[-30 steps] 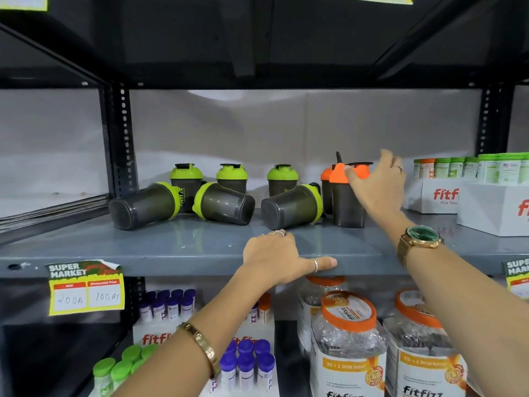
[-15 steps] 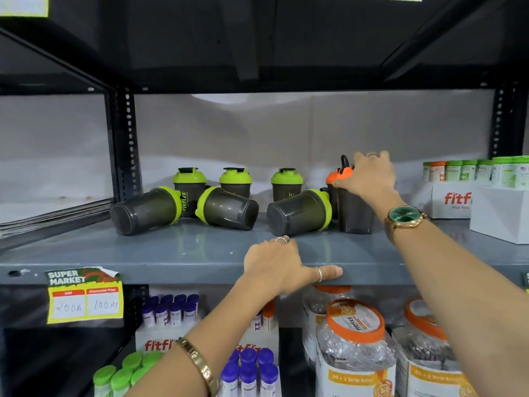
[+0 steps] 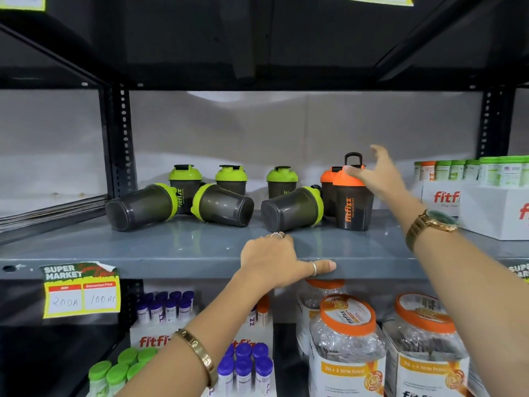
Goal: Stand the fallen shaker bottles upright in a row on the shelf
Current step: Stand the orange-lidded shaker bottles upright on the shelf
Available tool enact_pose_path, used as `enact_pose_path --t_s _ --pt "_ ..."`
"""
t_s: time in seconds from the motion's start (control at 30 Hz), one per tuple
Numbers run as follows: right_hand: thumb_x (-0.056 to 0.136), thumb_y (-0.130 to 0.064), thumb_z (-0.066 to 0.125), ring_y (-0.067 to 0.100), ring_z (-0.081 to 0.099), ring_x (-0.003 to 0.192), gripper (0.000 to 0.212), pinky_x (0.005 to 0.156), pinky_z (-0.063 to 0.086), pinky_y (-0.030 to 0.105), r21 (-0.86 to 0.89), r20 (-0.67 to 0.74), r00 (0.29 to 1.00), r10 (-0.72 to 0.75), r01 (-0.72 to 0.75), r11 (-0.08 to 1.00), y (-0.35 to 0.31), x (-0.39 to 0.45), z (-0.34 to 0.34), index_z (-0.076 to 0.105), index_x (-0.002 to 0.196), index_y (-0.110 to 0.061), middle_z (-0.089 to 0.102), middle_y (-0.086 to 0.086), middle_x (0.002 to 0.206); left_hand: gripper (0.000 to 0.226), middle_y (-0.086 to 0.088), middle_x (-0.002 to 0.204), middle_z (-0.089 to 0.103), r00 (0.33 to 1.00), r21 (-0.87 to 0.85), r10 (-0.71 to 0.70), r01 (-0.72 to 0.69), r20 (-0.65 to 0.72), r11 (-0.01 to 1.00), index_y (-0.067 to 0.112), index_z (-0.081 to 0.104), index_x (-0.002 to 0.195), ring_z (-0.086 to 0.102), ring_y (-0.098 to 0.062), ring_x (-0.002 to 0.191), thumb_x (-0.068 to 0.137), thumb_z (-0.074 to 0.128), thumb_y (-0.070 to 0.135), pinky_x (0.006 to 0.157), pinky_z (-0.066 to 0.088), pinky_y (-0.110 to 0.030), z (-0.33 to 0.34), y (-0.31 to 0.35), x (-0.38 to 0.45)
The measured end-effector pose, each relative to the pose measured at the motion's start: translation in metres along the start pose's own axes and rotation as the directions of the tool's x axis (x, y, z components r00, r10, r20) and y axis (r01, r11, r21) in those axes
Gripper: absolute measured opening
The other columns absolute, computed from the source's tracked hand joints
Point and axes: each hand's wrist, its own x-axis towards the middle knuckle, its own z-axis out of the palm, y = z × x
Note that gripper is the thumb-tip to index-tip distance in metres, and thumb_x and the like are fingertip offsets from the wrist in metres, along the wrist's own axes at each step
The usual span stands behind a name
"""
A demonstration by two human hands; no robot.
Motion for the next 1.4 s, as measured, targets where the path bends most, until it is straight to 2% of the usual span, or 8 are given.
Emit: enact_pose_path --t_s 0.17,0.47,0.67,0.87,0.97,1.13,1.27,1.4 --pt "0.061 -0.056 0.079 0.042 0.033 0.132 0.103 0.100 0.038 0.051 -0.122 -0.119 0.989 0.089 -0.103 0.987 0.008 -0.008 0.023 0.025 0.138 -0.015 0.032 0.018 0.142 0.091 0.002 0.114 0.061 1.000 -0.006 0.005 -0.005 -0.012 1.000 0.018 0.058 0.105 0.058 -0.019 0.099 0.063 0.027 0.092 0.063 0.035 -0.029 0.001 -0.001 0.001" --pt "0.074 -0.033 0.075 0.033 0.053 0.108 0.062 0.081 0.039 0.031 -0.092 0.103 0.994 -0.022 0.032 0.995 0.031 0.007 0.020 0.039 0.122 -0.015 0.053 0.016 0.123 0.091 0.003 0.117 0.060 1.000 0.004 0.005 -0.005 -0.023 1.000 0.020 0.057 0.107 0.057 -0.020 0.102 0.062 0.027 0.092 0.064 0.034 -0.029 0.002 -0.001 0.001" --pt "0.077 -0.024 0.072 0.031 0.057 0.106 0.049 0.073 0.045 0.036 0.032 0.199 0.980 0.013 -0.020 0.999 0.035 0.013 0.013 0.037 0.111 -0.026 0.055 0.005 0.107 0.084 0.002 0.114 0.060 1.000 -0.003 0.002 -0.002 -0.014 1.000 0.019 0.055 0.100 0.056 -0.021 0.101 0.064 0.030 0.091 0.065 0.033 -0.030 0.000 -0.001 0.000" --pt "0.074 -0.034 0.077 0.034 0.045 0.129 0.095 0.104 0.040 0.045 0.072 0.212 0.976 0.039 -0.055 0.996 0.041 0.009 0.014 0.016 0.146 -0.025 0.045 0.013 0.142 0.085 0.002 0.112 0.060 1.000 -0.022 -0.019 0.019 -0.022 1.000 0.020 0.056 0.102 0.057 -0.020 0.098 0.063 0.032 0.091 0.065 0.034 -0.029 -0.002 0.001 -0.001" --pt "0.079 -0.043 0.069 0.034 0.028 0.142 0.102 0.114 0.027 0.053 0.038 0.037 0.999 0.006 -0.007 0.999 0.038 -0.003 0.020 0.001 0.152 -0.021 0.023 0.014 0.156 0.086 0.001 0.110 0.062 0.998 -0.025 -0.053 0.053 -0.025 0.998 0.019 0.057 0.102 0.057 -0.021 0.098 0.062 0.035 0.091 0.065 0.034 -0.029 -0.004 0.003 -0.002" --pt "0.083 -0.031 0.061 0.038 0.049 0.117 0.056 0.093 0.043 0.044 -0.336 -0.313 0.895 -0.317 0.208 0.919 0.013 -0.029 0.027 0.046 0.129 -0.002 0.050 0.019 0.130 0.083 0.000 0.102 0.063 0.997 -0.013 -0.067 0.067 -0.046 0.998 0.017 0.057 0.093 0.059 -0.022 0.093 0.062 0.035 0.091 0.064 0.039 -0.029 -0.007 0.004 -0.007" --pt "0.088 -0.026 0.056 0.036 0.054 0.105 0.031 0.081 0.045 0.038 -0.316 -0.201 0.909 -0.364 0.291 0.903 -0.008 -0.044 0.040 0.058 0.104 0.000 0.059 0.019 0.112 0.086 0.001 0.104 0.064 0.994 0.047 -0.057 0.062 -0.094 0.997 0.017 0.059 0.098 0.059 -0.021 0.095 0.064 0.033 0.090 0.067 0.038 -0.030 -0.005 -0.001 -0.015" --pt "0.086 -0.048 0.056 0.039 0.057 0.107 0.050 0.086 0.046 0.039 -0.220 -0.039 0.991 -0.130 0.119 0.968 -0.023 -0.049 0.059 0.055 0.101 0.000 0.060 0.024 0.113 0.080 -0.001 0.115 0.060 0.990 0.117 -0.022 0.039 -0.142 0.992 0.016 0.056 0.110 0.053 -0.020 0.106 0.073 0.033 0.084 0.084 0.038 -0.031 -0.008 -0.016 -0.028"
